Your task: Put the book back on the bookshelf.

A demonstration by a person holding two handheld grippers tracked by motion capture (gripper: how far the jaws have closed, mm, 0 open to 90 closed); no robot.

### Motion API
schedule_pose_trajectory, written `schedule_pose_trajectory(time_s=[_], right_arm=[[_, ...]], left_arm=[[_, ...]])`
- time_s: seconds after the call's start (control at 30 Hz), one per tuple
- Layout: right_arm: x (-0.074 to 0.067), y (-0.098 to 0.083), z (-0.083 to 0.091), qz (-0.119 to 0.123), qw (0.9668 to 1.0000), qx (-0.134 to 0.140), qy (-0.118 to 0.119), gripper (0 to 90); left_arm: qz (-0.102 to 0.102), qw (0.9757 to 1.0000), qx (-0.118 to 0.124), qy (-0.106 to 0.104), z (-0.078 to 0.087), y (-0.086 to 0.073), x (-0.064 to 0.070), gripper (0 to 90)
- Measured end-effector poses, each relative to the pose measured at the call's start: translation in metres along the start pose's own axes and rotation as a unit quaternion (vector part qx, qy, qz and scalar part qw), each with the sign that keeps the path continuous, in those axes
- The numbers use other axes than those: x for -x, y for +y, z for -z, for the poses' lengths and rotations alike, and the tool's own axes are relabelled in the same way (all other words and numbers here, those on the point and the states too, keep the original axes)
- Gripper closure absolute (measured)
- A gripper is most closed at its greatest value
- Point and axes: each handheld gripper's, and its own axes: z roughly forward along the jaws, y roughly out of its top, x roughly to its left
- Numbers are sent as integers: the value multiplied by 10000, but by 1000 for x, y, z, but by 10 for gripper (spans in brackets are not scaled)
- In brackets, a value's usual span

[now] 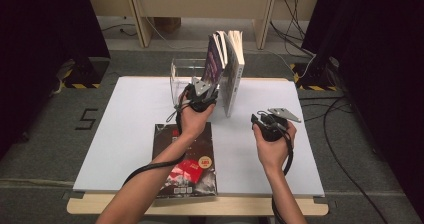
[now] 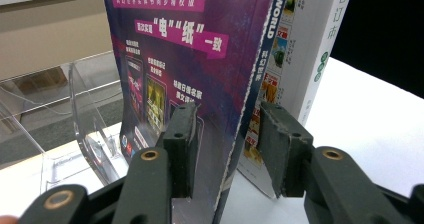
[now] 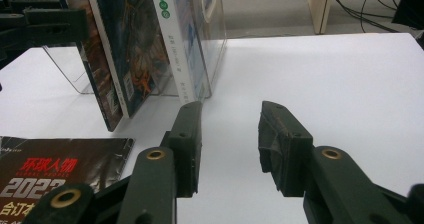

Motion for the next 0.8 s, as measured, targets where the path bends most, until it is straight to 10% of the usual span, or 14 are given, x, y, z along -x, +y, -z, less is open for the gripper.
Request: schedule_pose_trajectory(time_s=[0.8], right_arm=[[1,-2,-1,-28,9999,-103,5,617]], left_arm=[[-148,9989,-125,425,0,5,1,827]])
